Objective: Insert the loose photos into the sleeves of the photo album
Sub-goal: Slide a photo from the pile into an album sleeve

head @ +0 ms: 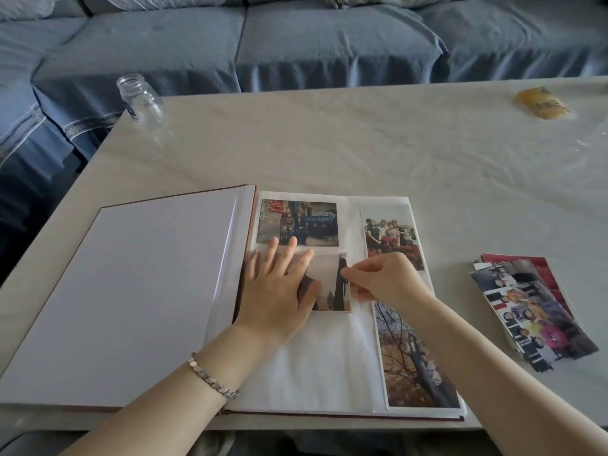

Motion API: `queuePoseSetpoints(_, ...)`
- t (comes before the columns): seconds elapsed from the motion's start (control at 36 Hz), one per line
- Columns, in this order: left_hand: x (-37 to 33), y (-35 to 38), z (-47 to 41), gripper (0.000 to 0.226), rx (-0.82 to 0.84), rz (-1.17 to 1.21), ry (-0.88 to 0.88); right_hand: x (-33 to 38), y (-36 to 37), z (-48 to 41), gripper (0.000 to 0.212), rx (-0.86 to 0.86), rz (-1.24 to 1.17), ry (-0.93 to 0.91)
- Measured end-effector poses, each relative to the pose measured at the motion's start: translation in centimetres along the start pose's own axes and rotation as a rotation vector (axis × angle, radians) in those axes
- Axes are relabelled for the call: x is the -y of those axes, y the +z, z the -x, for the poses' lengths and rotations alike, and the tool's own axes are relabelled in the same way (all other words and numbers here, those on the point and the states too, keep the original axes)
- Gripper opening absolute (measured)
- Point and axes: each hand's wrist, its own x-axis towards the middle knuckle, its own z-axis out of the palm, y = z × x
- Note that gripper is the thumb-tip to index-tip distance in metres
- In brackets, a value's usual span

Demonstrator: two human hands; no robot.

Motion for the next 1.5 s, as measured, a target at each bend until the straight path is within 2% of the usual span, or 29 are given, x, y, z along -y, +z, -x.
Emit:
queuePoseSetpoints(0.17, 0.2, 0.0, -0.1, 0.084, 0.014, 0.004, 0.008, -0.3, 1.0, 0.4, 0.011, -0.173, 0.115, -0.094)
queuePoseSetpoints(0.28, 0.3, 0.1, -0.1, 0.083, 0.002, -0.017, 0.02, -0.5, 1.6, 0.8, 0.01, -0.216, 0.123, -0.129)
queuePoseSetpoints(0.5, 0.3, 0.0, 0.1, 0.087, -0.012, 0.013, 0.025, -0.4, 1.3, 0.6, 0.014, -0.106, 0.094, -0.121)
queuePoseSetpoints(0.61, 0.3, 0.2, 0.1, 0.085, -0.024, 0.017, 0.036, -0.4, 0.9, 0.4, 0.006, -0.019, -0.071, -0.017)
queuePoseSetpoints(0.67, 0.3, 0.2, 0.0, 0.086, -0.026, 0.024, 0.039, 0.0, 0.7, 0.5, 0.005, 0.032, -0.237, 0.055)
queuePoseSetpoints(0.72, 0.2, 0.3, 0.0, 0.088, -0.007, -0.012, 0.034, 0.2, 0.8, 0.4, 0.007, 0.039, -0.291, 0.073)
queuePoseSetpoints(0.94, 0.0, 0.3, 0.1, 0.083, -0.037, -0.057, 0.024, -0.5, 1.7, 0.6, 0.01, -0.198, 0.121, -0.088)
queuePoseSetpoints(1.11, -0.2, 0.3, 0.2, 0.086, -0.009, -0.079, 0.014, -0.7, 1.5, 0.9, 0.01, -0.273, 0.315, -0.188)
queuePoseSetpoints(1.19, -0.1, 0.5, 0.1, 0.087, 0.003, -0.121, 0.004, -1.5, 0.0, 1.3, 0.017, -0.316, 0.392, -0.216)
queuePoseSetpoints(1.31, 0.0, 0.7, 0.1, 0.088, 0.032, -0.138, -0.001, -2.9, -4.2, 2.6, 0.016, -0.428, 0.517, -0.274)
queuePoseSetpoints(1.39, -0.3, 0.4, 0.1, 0.089, 0.04, -0.11, -0.005, -4.5, -7.6, 3.6, 0.019, -0.487, 0.663, -0.215)
queuePoseSetpoints(1.5, -1.2, 0.0, 0.2, 0.09, 0.078, -0.168, -0.035, -7.0, -10.1, 4.0, 0.049, -0.408, 0.867, 0.004)
